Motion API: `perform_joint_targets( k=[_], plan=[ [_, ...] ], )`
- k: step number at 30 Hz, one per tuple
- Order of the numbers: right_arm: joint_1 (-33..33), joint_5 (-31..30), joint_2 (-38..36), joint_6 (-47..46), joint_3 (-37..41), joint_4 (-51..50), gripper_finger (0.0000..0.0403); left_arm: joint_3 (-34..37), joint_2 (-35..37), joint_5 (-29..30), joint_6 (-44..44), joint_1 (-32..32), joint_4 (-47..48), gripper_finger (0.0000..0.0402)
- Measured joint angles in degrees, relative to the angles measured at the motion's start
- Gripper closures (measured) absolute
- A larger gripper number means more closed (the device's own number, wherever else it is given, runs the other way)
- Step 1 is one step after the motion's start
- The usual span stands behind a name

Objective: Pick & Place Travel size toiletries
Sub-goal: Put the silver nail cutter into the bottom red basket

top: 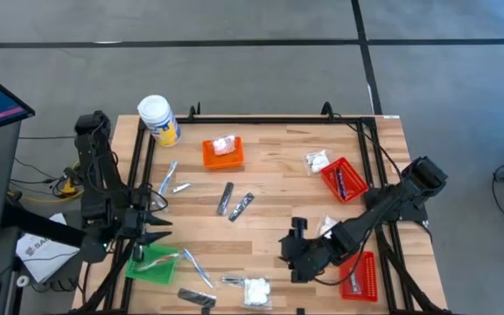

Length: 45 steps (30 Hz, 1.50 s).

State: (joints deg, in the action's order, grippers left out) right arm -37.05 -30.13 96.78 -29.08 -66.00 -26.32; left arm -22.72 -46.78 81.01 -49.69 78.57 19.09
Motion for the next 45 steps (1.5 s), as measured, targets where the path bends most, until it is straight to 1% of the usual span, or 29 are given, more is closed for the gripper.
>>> perform_joint_targets(
  k=[3, 5, 7, 10, 14, 19, 22, 24, 26, 27, 29, 30, 33, 35, 37, 43, 45],
  plan=[
    [-1.3, -5.4, -2.3, -2.8, 2.4, 0.4, 0.0189, 0.0, -0.9, -0.1, 0.3, -2.2, 0.0, 0.0290],
    [-1.3, -5.8, -4.8, -3.3, 4.7, 2.0, 0.0189, 0.0, -1.3, -0.1, 0.9, -3.7, 0.0, 0.0290],
    [-1.2, -5.9, -7.1, -2.0, 7.3, 6.2, 0.0189, 0.0, -1.5, -0.3, 1.1, -5.2, 0.0, 0.0289],
    [-1.6, -4.5, -11.3, 2.9, 12.3, 15.7, 0.0189, 0.0, -1.8, -0.4, 1.2, -7.0, -0.1, 0.0290],
    [-2.5, -1.1, -15.8, 11.2, 19.5, 30.7, 0.0189, 0.0, -1.8, -0.4, 2.9, -9.1, -0.2, 0.0295],
    [-2.5, -1.1, -20.1, 19.0, 26.0, 45.2, 0.0189, 0.0, -1.8, -0.4, 3.4, -12.9, -0.4, 0.0296],
    [-2.6, -1.0, -20.8, 23.4, 27.3, 49.8, 0.0189, 0.0, -1.8, -0.4, 3.4, -15.5, -0.7, 0.0296],
    [-2.6, -0.8, -21.2, 25.6, 27.4, 50.4, 0.0189, 0.0, -1.8, -0.6, 3.4, -17.2, -1.3, 0.0296],
    [-2.3, -0.7, -21.2, 27.3, 27.4, 51.1, 0.0189, 0.0, -1.8, -2.1, 4.1, -18.9, -2.1, 0.0296],
    [-2.2, -0.1, -21.2, 28.0, 27.4, 51.3, 0.0189, 0.0, -1.8, -3.2, 4.7, -19.8, -3.0, 0.0296],
    [-1.6, 3.6, -21.2, 29.0, 27.4, 51.9, 0.0189, 0.0, -1.8, -6.0, 6.7, -21.5, -5.1, 0.0296],
    [-1.0, 6.7, -21.2, 29.3, 27.4, 52.2, 0.0189, 0.0, -1.8, -7.3, 7.8, -22.3, -6.3, 0.0296],
    [1.6, 19.5, -21.2, 30.0, 27.4, 53.8, 0.0189, 0.0, -1.8, -10.3, 12.2, -24.2, -10.3, 0.0296],
    [3.3, 26.0, -21.2, 30.8, 27.4, 55.3, 0.0189, 0.0, -1.8, -11.9, 15.3, -25.4, -12.7, 0.0296],
    [4.8, 27.6, -21.1, 31.3, 27.4, 55.6, 0.0189, 0.0, -1.8, -13.5, 17.6, -26.7, -14.1, 0.0296],
    [8.9, 27.1, -21.1, 31.4, 28.0, 55.6, 0.0189, 0.0, -1.8, -19.0, 18.2, -31.6, -14.1, 0.0296],
    [10.0, 25.8, -21.1, 29.8, 29.3, 56.2, 0.0189, 0.0, -1.8, -21.1, 19.3, -33.5, -14.0, 0.0296]
  ],
)
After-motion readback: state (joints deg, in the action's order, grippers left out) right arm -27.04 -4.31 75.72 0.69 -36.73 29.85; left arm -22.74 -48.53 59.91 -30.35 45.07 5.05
